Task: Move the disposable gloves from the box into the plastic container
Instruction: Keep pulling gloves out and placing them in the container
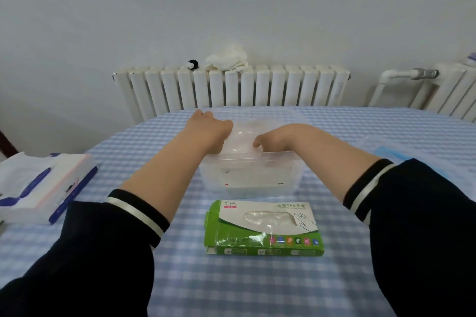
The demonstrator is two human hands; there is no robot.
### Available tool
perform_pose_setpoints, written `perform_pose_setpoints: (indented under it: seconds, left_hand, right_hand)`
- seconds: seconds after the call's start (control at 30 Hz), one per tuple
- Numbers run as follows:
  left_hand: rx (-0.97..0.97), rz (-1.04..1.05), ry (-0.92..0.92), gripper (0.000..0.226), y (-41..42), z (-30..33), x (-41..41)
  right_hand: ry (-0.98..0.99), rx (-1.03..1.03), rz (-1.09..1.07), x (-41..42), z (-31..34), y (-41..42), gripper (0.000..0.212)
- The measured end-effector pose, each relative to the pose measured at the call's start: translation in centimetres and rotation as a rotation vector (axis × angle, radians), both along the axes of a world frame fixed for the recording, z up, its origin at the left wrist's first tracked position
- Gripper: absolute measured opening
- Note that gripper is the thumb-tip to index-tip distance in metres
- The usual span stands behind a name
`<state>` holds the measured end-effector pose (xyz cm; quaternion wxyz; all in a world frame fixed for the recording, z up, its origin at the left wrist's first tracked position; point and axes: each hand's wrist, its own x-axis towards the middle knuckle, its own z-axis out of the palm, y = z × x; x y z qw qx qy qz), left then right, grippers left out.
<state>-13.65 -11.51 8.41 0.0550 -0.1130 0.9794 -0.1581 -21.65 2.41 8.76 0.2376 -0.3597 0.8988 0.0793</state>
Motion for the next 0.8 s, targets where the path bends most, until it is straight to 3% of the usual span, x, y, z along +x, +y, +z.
perform_pose_setpoints:
  seconds: [0.17,0.27,0.37,0.43,0.57,0.7,0.8]
  left_hand:
    - [-0.12,-0.077,-0.094,0.028,-0.5,-0.4,-0.3]
    - [-0.151,-0.099,-0.068,0.031,-0.5,-0.3,-0.2]
    - [-0.13,-0.087,-0.03,0.03,-0.6,0.0,0.0]
    - [-0.083,-0.072,0.01,0.04,-0.7,0.5,0.4]
    - [0.065,-0.017,0.107,0.073,-1.5,1.8,1.8]
    - [0.207,-0.016,0.21,0.062,-2.4,1.8,3.1]
    - [0.213,-0.052,0.272,0.057,-2.3,1.4,3.3]
  right_hand:
    - [0.029,-0.268,-0.049,-0.6,0.6,1.1,0.056]
    - [0.017,-0.596,-0.164,-0.9,1.6,2.7,0.025]
    - [0.295,-0.786,-0.219,-0.9,2.6,4.4,0.012]
    - [0.363,-0.935,-0.267,-0.6,3.0,5.7,0.012]
    - [0.252,-1.168,-0.271,1.4,2.7,7.5,0.008]
    - [0.146,-1.265,-0.164,4.6,0.7,8.1,0.006]
    - [0.183,-1.171,-0.087,5.6,-0.2,7.8,0.008]
